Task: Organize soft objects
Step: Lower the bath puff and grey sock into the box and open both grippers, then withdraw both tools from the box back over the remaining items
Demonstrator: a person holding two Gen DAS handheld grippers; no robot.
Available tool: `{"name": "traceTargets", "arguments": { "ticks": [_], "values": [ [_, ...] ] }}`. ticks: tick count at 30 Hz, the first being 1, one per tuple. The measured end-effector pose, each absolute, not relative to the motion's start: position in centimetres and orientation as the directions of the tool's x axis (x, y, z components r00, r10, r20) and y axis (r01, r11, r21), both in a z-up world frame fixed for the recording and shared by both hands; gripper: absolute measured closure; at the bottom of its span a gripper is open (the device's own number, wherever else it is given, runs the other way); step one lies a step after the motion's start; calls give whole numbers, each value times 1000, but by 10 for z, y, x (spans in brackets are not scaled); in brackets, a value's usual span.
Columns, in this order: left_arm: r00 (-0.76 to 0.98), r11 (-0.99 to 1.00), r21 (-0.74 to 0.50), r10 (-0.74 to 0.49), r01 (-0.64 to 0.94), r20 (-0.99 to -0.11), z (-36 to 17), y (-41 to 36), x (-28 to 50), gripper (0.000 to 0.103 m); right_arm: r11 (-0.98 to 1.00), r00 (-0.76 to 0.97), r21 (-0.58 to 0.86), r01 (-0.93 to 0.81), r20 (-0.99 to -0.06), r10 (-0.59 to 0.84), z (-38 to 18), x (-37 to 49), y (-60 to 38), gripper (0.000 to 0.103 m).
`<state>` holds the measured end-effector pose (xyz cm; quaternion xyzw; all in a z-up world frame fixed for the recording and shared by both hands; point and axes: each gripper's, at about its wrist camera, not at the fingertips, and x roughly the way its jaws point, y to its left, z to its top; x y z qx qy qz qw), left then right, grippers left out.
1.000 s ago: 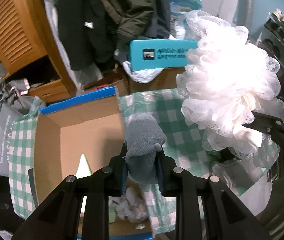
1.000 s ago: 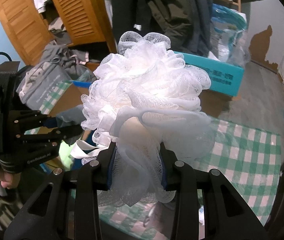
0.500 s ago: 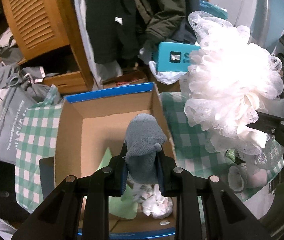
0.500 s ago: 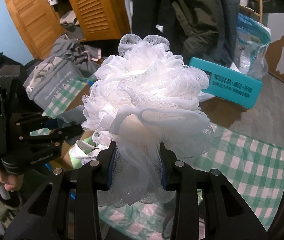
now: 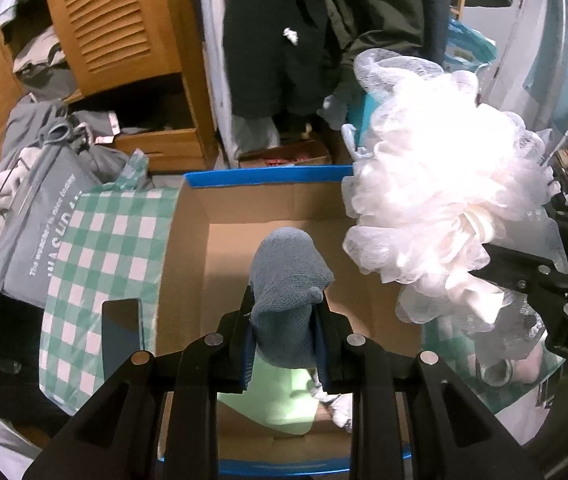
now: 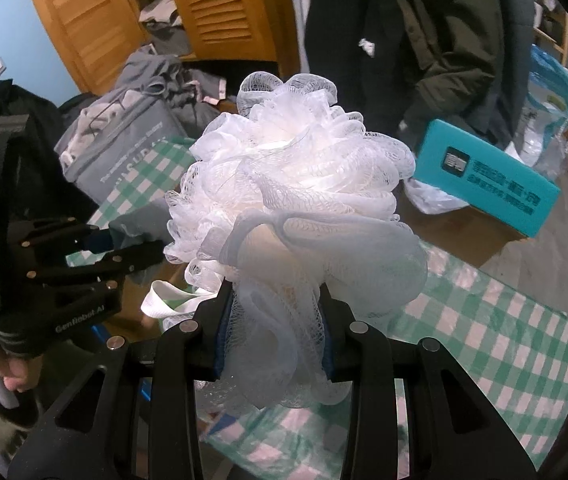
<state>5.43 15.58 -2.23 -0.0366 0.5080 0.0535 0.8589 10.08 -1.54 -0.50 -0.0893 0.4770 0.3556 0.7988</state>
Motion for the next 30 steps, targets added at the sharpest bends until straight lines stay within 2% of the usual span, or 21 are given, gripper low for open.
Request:
{"name": "traceTargets", "arguments": {
  "ticks": [11,14,16,19,21,30],
  "values": [
    [411,979,-36,52,-203,-910,-52,189,56,75,710,232,207,-673,-852,468,-24,106,33,69],
    [408,976,-16,77,-219,-910,-52,191,56,65,705,196,231,-671,-862,468,-33,108,38,58],
    [416,976,14,105,-217,-903,-48,188,56,50,711,187,238,-661,-866,463,-37,109,39,54],
    [429,976,57,144,-211,-892,-44,186,56,40,710,185,244,-661,-863,469,-39,109,36,44],
    [431,976,56,144,-210,-891,-42,185,56,39,718,201,236,-655,-862,466,-38,108,31,39],
    [437,983,41,116,-178,-892,-38,173,57,39,758,232,243,-605,-857,460,-27,108,0,35]
  ]
}}
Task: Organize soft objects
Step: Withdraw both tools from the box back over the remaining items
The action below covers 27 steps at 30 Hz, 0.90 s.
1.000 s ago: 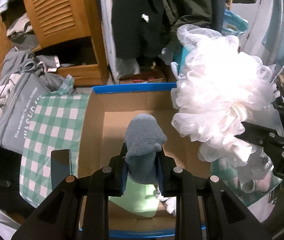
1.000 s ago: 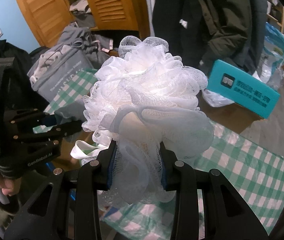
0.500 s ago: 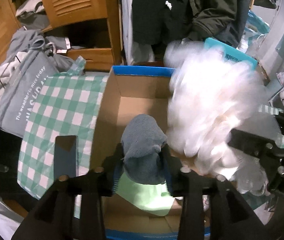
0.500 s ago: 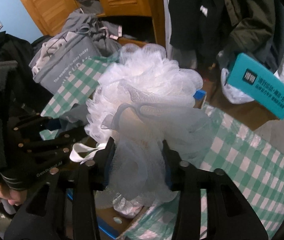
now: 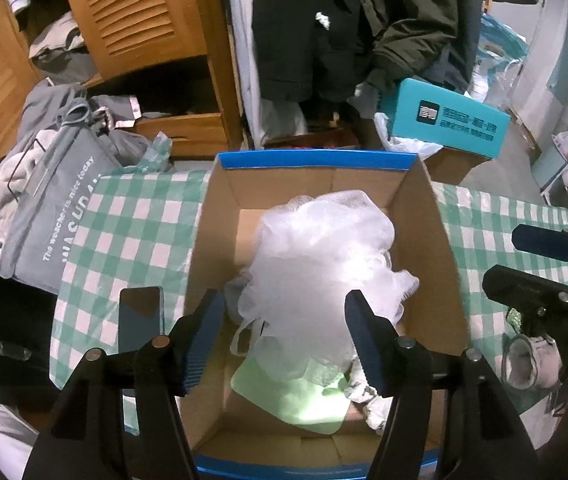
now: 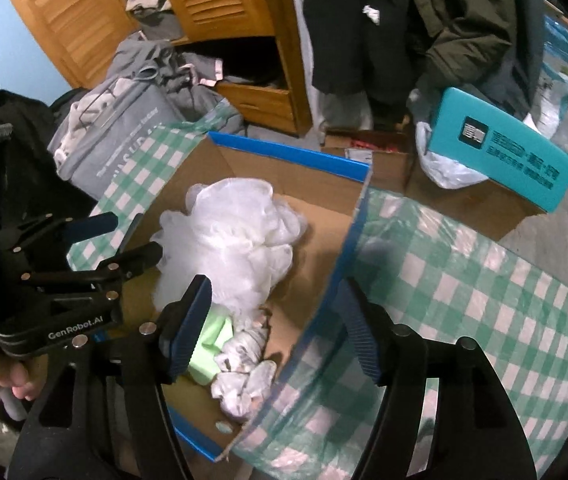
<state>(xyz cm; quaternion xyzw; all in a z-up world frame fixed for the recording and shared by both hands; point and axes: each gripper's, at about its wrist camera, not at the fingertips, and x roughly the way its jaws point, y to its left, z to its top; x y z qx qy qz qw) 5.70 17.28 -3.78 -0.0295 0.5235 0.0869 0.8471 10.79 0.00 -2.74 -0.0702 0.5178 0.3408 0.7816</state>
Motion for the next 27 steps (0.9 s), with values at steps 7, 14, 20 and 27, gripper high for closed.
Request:
{"name": "traceTargets", "arguments": {
  "ticks": [7,14,20,27],
  "values": [
    [443,989,27,89,-146,-892,-34,156,60,36,768,260,233,-596,-850,459,-18,100,-21,30],
    [445,995,14,55,-95,-894,-30,131,62,35,778,295,192,-598,-850,436,-14,91,-45,29],
    [452,999,27,36,-25,-891,-25,101,62,35,791,310,193,-581,-846,434,-11,87,-70,29],
    [437,1000,22,12,17,-899,-26,77,64,35,810,322,214,-545,-839,438,-9,85,-102,29]
  ]
}}
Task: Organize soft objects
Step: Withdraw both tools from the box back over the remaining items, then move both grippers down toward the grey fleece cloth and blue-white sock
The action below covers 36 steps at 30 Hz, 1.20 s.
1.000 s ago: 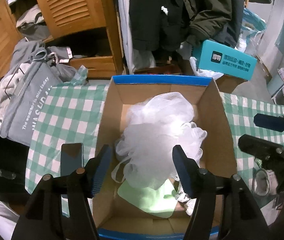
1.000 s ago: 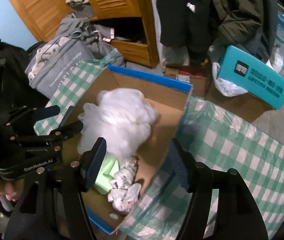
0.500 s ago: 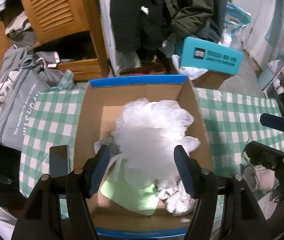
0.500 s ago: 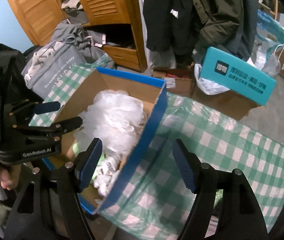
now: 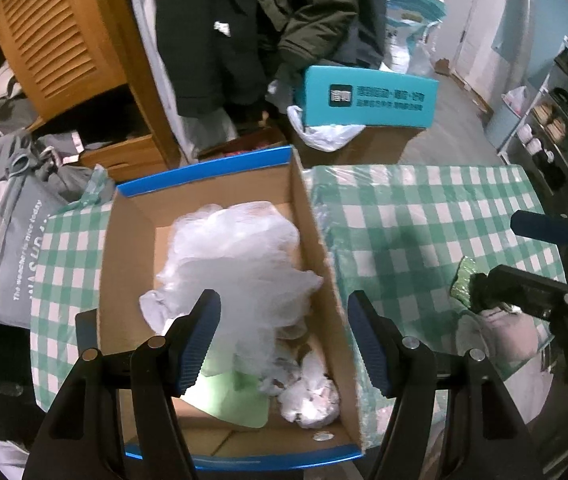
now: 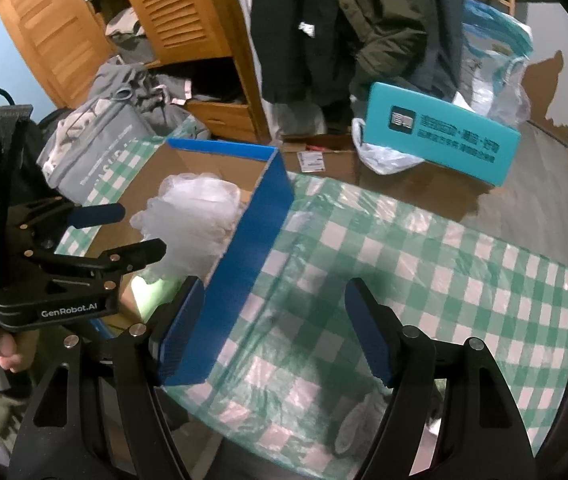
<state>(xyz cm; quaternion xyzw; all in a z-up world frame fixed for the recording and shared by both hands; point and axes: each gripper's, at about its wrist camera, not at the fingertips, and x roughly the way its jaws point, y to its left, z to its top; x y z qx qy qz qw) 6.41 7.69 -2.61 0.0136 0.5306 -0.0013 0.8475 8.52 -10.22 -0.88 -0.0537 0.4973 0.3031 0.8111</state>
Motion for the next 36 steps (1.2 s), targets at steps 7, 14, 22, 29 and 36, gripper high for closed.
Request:
{"name": "traceTargets", "arguments": {
  "ticks": [7,14,22,29,36],
  "values": [
    [425,995,41,-3,95,-905,-28,39,62,35,826,344,219,-520,-831,437,-4,85,-133,29],
    [377,980,51,-26,194,-926,-44,-4,61,36,849,375,209,-486,-827,419,-3,86,-172,29],
    [343,967,33,-58,253,-938,-54,-37,58,36,881,387,202,-429,-840,381,-10,83,-214,29],
    [300,959,-5,-93,283,-949,-66,-59,58,36,898,385,195,-395,-852,355,-21,76,-241,29],
    [252,955,-62,-138,289,-958,-84,-73,57,36,912,367,185,-367,-872,324,-38,70,-263,29]
  ]
}}
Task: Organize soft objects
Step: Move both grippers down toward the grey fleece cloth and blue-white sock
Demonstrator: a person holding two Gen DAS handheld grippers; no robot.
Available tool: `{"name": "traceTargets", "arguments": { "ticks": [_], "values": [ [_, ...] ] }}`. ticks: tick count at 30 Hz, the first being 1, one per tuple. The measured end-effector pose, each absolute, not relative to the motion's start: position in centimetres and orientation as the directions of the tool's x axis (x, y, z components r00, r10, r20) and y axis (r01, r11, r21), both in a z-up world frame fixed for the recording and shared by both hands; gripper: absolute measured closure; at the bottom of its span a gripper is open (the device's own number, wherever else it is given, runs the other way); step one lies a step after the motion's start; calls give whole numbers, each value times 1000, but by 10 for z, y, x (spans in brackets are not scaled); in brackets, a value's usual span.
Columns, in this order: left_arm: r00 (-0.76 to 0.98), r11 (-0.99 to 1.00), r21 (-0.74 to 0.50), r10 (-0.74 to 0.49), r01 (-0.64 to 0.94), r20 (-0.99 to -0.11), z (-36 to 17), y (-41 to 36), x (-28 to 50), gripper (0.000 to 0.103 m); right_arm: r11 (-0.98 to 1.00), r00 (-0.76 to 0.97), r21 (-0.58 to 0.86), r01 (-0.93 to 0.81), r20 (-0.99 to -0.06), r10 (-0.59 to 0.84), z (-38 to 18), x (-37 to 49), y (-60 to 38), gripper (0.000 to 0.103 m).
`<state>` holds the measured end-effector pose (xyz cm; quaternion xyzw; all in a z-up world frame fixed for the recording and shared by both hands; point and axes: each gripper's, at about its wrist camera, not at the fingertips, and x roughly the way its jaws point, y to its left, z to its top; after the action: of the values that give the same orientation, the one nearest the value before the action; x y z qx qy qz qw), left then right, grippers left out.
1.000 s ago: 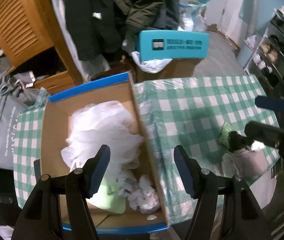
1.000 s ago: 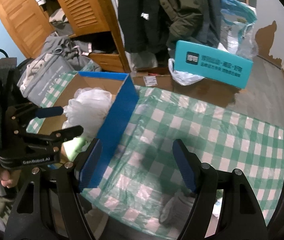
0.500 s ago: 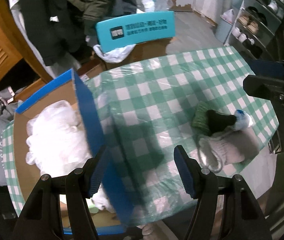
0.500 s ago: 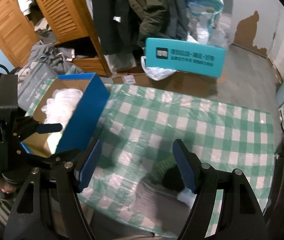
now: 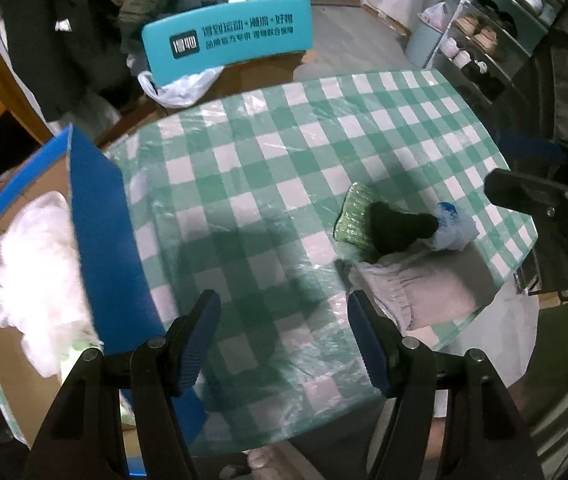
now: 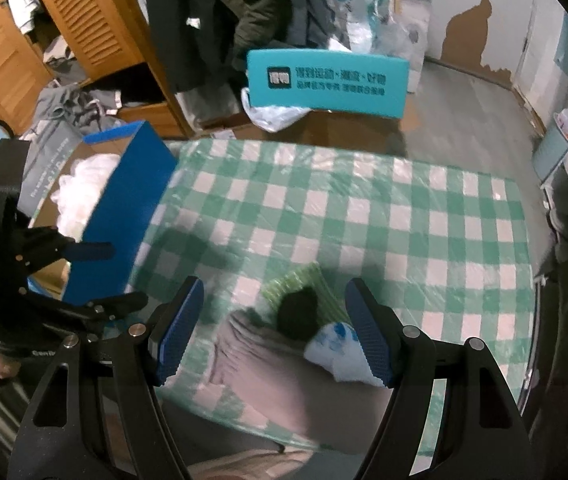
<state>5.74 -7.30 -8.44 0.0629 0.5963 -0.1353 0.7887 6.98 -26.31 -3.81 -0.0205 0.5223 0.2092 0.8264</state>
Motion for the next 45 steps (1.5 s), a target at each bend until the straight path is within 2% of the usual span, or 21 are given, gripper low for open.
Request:
{"name": "traceTargets", "arguments": {
  "ticks": [8,25,33,45],
  "values": [
    [192,950,-66,-130,307,-973,-109,-89,53,36,905,298,200,-374,-899,322,-67,55,-284,29],
    [134,934,-73,-127,350,-983,-121,-106,48,35,882,138,95,-461,-975,176,-144,36,-287,29],
    [133,942,-85,-134,326,-982,-120,-96,51,35,909,79,147,-391,-978,192,-171,45,-281,29],
    [121,955,-101,-139,279,-983,-126,-72,60,35,957,93,213,-195,-968,235,-187,70,-259,27]
  ]
}}
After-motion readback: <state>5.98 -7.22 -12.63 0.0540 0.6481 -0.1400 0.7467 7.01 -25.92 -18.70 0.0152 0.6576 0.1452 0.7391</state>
